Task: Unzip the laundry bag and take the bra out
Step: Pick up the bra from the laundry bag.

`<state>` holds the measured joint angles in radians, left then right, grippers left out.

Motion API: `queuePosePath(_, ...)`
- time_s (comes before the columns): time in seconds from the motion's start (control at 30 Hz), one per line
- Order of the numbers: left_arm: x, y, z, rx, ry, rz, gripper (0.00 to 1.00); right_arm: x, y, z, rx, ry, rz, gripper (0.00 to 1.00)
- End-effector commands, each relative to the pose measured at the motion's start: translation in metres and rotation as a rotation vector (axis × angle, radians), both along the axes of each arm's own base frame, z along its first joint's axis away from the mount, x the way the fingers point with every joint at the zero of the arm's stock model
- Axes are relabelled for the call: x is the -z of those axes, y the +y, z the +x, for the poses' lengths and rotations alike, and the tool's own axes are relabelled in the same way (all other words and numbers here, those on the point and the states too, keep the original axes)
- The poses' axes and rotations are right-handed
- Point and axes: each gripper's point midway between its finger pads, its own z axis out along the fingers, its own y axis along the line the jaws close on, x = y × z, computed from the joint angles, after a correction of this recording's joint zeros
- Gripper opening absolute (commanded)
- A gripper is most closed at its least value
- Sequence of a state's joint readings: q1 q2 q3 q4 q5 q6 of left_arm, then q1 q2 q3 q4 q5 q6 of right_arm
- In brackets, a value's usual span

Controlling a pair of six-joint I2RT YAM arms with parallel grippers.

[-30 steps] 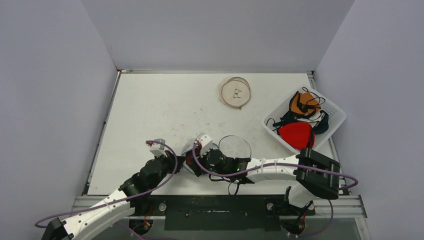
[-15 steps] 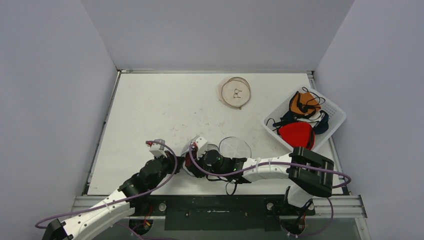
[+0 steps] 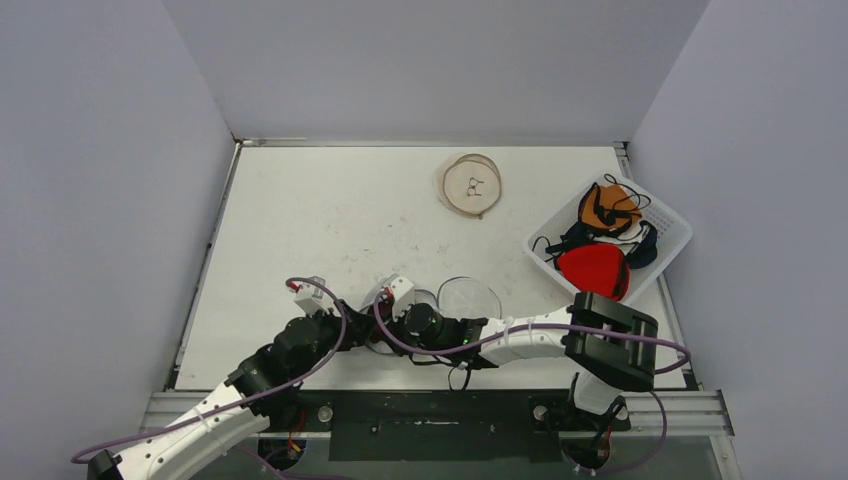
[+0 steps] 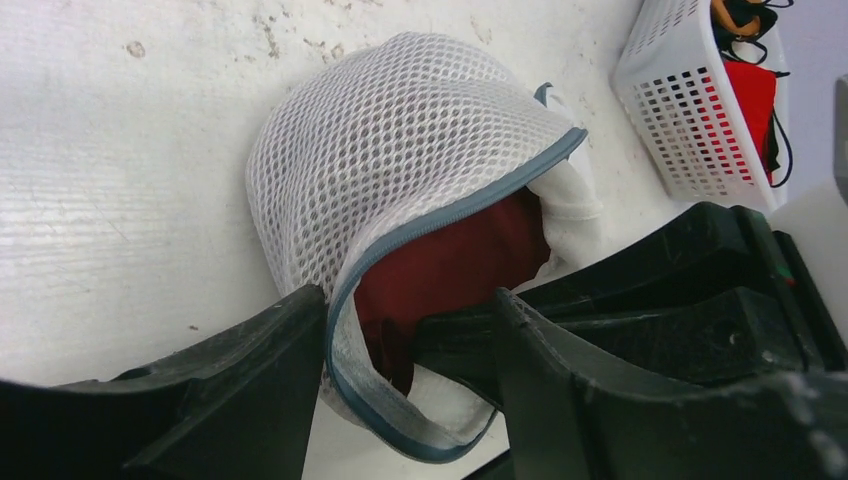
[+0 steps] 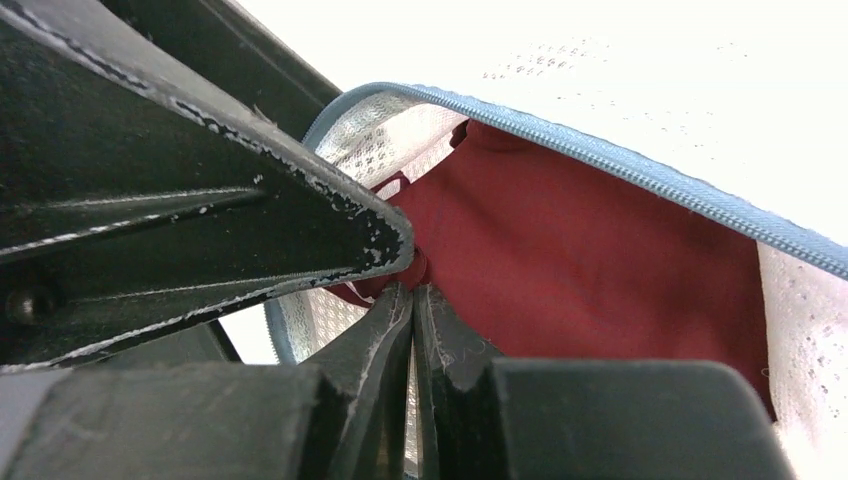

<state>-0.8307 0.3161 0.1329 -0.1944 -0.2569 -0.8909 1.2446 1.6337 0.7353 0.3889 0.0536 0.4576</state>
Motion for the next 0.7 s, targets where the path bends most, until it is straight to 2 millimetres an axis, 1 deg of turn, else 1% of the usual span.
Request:
queuePosePath(0.0,-0.004,-0.003,-0.010,0.017,0.071,-0.029,0.55,-0.013,0.008,0.010,0.050,-0.056,0.044,0.05)
queuePosePath(0.1,0.007,0.000,-0.011,0.005,0.101,0.003,0.42,-0.014,0.007,0.011,0.063,-0.065,0.049,0.05)
queuePosePath(0.13,0.010,0.000,-0.011,0.002,0.108,0.015,0.36,-0.015,0.006,0.010,0.067,-0.069,0.050,0.05)
queuePosePath(0.17,0.012,0.001,-0.010,-0.002,0.112,0.026,0.32,-0.016,0.005,0.010,0.073,-0.076,0.052,0.05)
queuePosePath(0.27,0.019,0.005,-0.008,-0.015,0.124,0.071,0.08,-0.020,-0.001,0.011,0.098,-0.090,0.057,0.05)
queuePosePath(0.3,0.020,0.007,-0.008,-0.017,0.123,0.087,0.03,-0.022,-0.003,0.012,0.106,-0.093,0.061,0.05)
queuePosePath(0.33,0.022,0.008,-0.007,-0.017,0.119,0.102,0.00,-0.022,-0.005,0.012,0.108,-0.095,0.064,0.05)
queuePosePath(0.43,0.024,0.011,-0.005,-0.025,0.107,0.129,0.00,-0.024,-0.007,0.009,0.099,-0.098,0.074,0.05)
queuePosePath(0.53,0.027,0.013,-0.004,-0.029,0.100,0.146,0.00,-0.031,-0.006,0.007,0.093,-0.105,0.092,0.06)
queuePosePath(0.57,0.028,0.013,-0.004,-0.028,0.100,0.148,0.00,-0.033,-0.005,0.006,0.088,-0.107,0.096,0.12)
queuePosePath(0.67,0.028,0.010,-0.003,-0.018,0.092,0.147,0.00,-0.042,0.001,0.002,0.069,-0.128,0.110,0.36)
